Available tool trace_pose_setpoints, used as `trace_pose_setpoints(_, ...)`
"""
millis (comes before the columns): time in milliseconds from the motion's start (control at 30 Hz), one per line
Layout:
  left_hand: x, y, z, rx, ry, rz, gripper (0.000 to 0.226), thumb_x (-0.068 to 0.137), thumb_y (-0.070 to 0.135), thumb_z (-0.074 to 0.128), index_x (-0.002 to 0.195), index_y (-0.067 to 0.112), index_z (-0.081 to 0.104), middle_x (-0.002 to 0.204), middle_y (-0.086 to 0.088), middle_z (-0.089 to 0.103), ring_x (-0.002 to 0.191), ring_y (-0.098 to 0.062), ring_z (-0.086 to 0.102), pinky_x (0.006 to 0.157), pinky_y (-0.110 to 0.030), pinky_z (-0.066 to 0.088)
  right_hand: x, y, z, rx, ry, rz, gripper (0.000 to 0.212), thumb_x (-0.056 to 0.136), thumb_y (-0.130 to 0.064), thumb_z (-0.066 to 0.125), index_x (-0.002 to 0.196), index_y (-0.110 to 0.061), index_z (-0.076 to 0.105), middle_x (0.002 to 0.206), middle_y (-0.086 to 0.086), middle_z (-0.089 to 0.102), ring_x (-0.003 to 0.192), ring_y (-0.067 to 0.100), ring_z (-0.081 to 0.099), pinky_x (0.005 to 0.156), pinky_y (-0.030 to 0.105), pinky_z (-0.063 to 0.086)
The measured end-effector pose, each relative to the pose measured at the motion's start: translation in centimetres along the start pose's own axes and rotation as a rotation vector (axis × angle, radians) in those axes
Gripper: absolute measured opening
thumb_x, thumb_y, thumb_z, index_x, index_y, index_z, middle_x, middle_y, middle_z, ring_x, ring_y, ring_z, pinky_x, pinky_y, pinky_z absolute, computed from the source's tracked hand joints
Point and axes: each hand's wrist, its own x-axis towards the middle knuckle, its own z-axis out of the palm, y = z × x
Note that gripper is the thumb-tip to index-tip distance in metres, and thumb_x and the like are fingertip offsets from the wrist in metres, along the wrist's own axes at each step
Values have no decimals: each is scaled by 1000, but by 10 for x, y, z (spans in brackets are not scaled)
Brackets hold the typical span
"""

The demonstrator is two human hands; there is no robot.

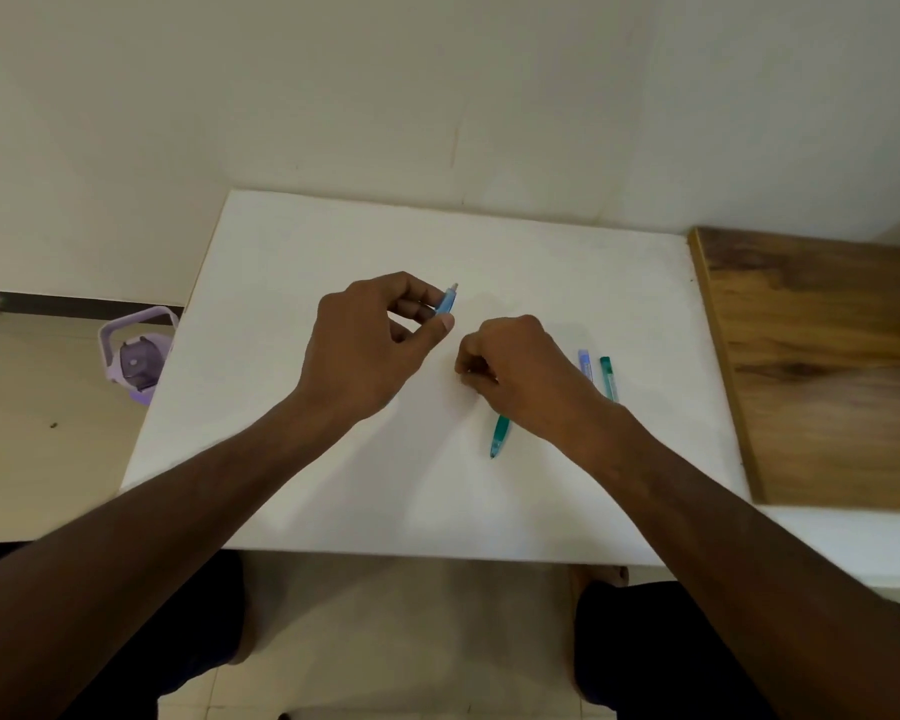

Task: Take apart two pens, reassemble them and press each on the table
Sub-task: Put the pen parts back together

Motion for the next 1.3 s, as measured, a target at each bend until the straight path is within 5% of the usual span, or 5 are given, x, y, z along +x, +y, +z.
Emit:
trace_pose_setpoints(67, -2, 1, 0, -2, -13, -7, 17, 91, 50, 77, 104, 38, 75, 90, 21, 76, 71, -4, 76, 77, -35, 63, 1, 1, -1, 76, 83, 36, 20, 103, -23, 65, 120, -21, 77, 106, -2, 72, 92, 13, 66, 90, 25, 53)
trace_pose_setpoints(167, -3, 3, -1, -6, -25, -10, 17, 91, 49, 78, 104, 37, 75, 89, 20, 77, 71, -4, 76, 78, -36, 63, 4, 4, -16, 644, 298, 215, 11, 101, -25, 70, 105, -27, 79, 90, -13, 76, 74, 6, 72, 75, 13, 54)
trace_pose_setpoints(233, -3, 5, 0, 6, -37, -6, 18, 92, 48, 78, 105, 36, 75, 90, 19, 77, 71, -5, 76, 76, -33, 63, 2, 7, -25, 992, 360, 273, 9, 99, -25, 72, 104, -25, 79, 90, -8, 79, 79, 9, 76, 78, 20, 62)
trace_pose_setpoints(333, -5, 8, 2, 38, -51, 12, 20, 92, 47, 78, 107, 34, 76, 93, 18, 77, 74, -5, 76, 72, -27, 60, 1, 5, -26, 1138, 374, 223, 12, 98, -21, 74, 108, -21, 80, 97, -3, 82, 89, 15, 78, 85, 29, 64)
trace_pose_setpoints(1300, -9, 12, 7, 149, -74, 72, 24, 92, 47, 77, 110, 31, 77, 96, 15, 78, 77, -8, 74, 70, -15, 46, -2, 19, -30, 965, 260, 182, 16, 91, -25, 83, 107, -24, 81, 97, -5, 83, 89, 23, 79, 94, 48, 63)
